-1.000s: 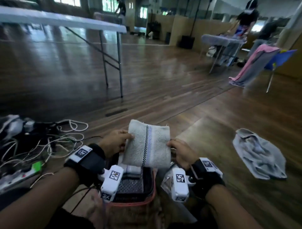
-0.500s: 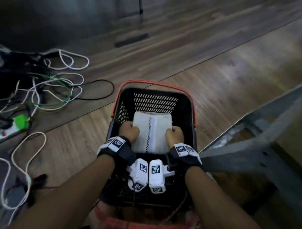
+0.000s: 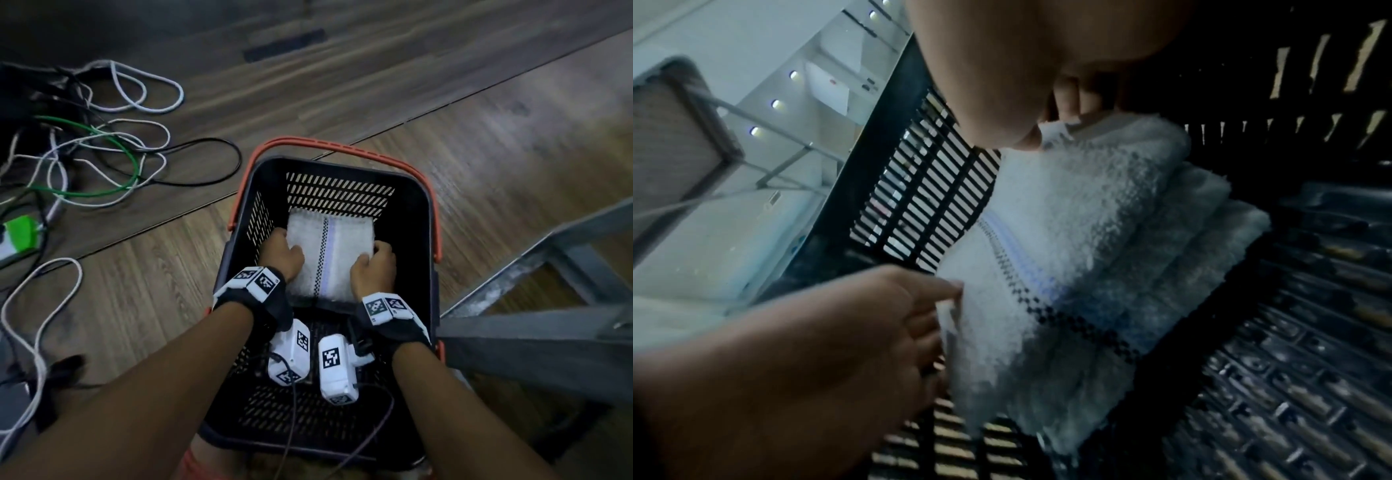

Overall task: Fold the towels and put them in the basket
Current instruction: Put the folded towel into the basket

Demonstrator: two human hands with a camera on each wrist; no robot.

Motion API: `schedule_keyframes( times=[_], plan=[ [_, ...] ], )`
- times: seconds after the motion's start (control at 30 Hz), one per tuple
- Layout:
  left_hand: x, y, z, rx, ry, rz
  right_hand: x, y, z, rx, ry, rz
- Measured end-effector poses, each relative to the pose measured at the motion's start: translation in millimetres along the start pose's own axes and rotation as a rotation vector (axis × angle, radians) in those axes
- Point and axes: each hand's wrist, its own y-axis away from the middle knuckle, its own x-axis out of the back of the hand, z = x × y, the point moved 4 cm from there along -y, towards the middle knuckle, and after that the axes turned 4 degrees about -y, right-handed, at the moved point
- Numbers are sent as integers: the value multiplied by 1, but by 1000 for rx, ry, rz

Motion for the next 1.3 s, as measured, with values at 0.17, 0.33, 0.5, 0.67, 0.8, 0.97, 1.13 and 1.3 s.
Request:
schedule_keyframes(
  times=[0.17,0.33,0.5,0.67,0.8,0.97,1.13,1.3],
  plan=[
    [0,6,5,-202,55,92,-4,11,-16,354,302,107],
    [-16,0,4,-465,-422,112,-27,3,10,412,624,-68],
    [-49,-17,-22,-450,-580,67,-44,-7,38,489,627,-14],
    [-53,-19,-22,-473,-656,119,-50,-6,41,526,559,31],
    [-31,3,0,-340,-789,-97,-32,1,23,395,632,-201],
    [21,79,39,-252,-868,-400,30,49,-26,321,781,-523],
    [110,178,117,-369,-821,-218,152,130,-122,460,795,-433],
    [186,294,221,-698,-670,23,305,220,-201,549,656,-196]
  ],
)
